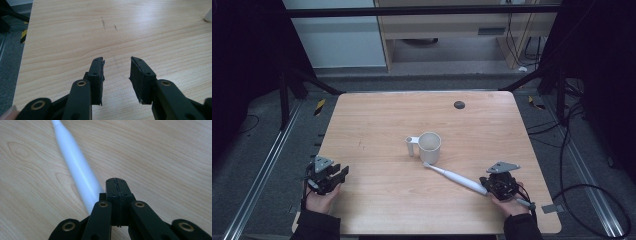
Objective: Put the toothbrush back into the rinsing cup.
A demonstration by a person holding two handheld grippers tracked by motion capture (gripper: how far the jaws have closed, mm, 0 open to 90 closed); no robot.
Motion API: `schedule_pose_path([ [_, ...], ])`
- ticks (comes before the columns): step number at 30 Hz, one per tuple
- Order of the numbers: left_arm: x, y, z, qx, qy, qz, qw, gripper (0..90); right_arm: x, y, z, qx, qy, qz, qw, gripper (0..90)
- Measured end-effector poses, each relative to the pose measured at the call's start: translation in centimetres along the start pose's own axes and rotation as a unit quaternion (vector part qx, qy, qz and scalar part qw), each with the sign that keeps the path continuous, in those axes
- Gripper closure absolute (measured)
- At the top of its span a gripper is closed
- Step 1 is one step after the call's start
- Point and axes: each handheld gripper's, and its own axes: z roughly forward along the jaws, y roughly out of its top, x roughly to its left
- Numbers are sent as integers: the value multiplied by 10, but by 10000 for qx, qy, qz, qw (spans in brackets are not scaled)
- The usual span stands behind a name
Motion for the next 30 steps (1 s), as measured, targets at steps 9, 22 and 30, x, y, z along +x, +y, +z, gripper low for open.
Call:
schedule_pose_path([
  [9,0,0,0,9,3,-1,10000,626,4,-5,-4,19,44,16,10000,900],
  [22,0,0,1,25,-1,2,10000,626,11,-10,-7,90,122,21,9999,900],
  [30,0,0,1,33,-5,6,10000,626,16,-14,-9,136,162,-12,9998,899],
])
